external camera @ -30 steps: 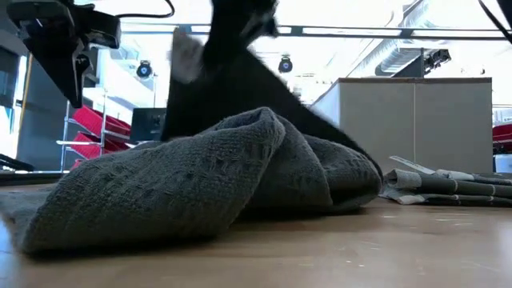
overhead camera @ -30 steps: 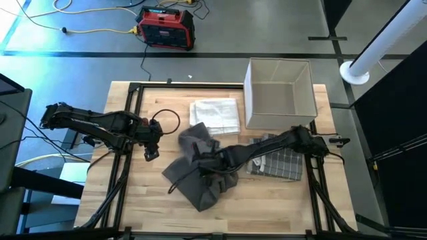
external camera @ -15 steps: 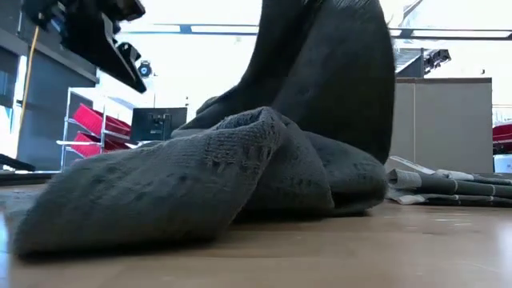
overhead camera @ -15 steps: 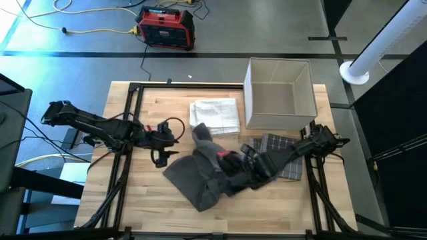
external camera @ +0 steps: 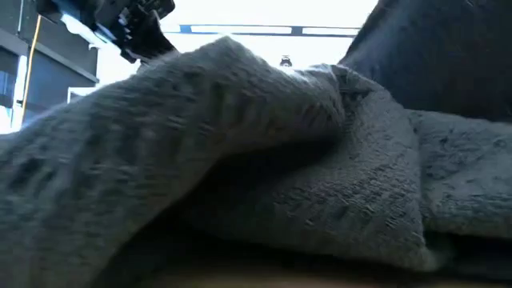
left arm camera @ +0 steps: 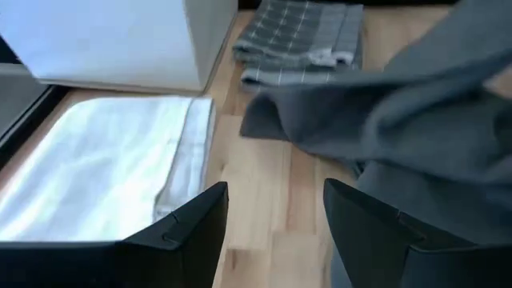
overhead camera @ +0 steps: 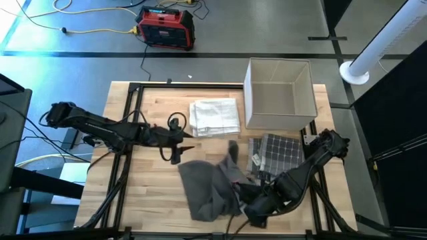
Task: Fold towel
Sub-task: Fold the gray towel
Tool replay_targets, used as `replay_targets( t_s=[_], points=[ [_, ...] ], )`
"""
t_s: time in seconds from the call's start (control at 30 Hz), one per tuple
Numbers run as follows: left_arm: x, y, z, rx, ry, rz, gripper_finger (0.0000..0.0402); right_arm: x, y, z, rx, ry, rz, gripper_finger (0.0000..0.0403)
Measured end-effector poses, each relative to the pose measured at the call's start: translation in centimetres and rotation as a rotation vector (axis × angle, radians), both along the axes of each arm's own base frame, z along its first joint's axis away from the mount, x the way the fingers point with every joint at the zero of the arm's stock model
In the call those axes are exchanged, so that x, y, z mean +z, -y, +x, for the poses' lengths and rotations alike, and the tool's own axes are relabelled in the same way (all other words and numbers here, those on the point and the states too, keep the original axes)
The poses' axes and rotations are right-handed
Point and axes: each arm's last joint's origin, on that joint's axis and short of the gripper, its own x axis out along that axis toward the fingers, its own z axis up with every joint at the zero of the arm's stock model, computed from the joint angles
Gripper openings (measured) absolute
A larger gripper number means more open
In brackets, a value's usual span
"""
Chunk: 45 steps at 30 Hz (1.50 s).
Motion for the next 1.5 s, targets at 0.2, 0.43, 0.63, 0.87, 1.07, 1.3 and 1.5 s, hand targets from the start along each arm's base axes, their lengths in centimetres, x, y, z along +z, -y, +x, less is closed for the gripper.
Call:
replay_targets(
  t_s=[0.2, 0.43, 0.63, 0.87, 1.07, 1.3, 1.5],
  points=[
    [-0.2, -0.7, 0.2, 0.044, -0.003, -0.043, 0.0200, 7.3, 4.5, -0.5, -0.178, 0.411, -0.234, 0.0000],
    [-0.2, -1.5, 0.0, 0.229, 0.000, 0.024, 0.0200, 13.6, 11.5, 2.7, -0.115, 0.682, -0.328, 0.0000],
    [-0.6, -2.5, -0.8, 0.336, -0.057, 0.034, 0.0200, 14.6, 13.7, 3.9, 0.100, 0.765, -0.166, 0.0000],
    [-1.1, -2.8, -1.5, 0.330, -0.141, 0.006, 0.0200, 10.6, 10.9, 1.6, 0.179, 0.350, 0.112, 0.0000],
    [-1.1, -2.7, -1.4, 0.295, -0.147, 0.001, 0.0200, 2.4, 4.1, -2.1, 0.143, -0.252, 0.207, 0.0000],
    [-0.8, -1.6, -0.6, -0.004, -0.117, 0.016, 0.0200, -3.7, 0.7, -3.7, 0.028, -0.415, 0.168, 0.0000],
    [-1.8, -1.0, 0.8, -0.173, -0.155, 0.288, 0.0200, -4.7, 0.0, -2.8, 0.017, -0.296, 0.160, 0.0000]
  ],
)
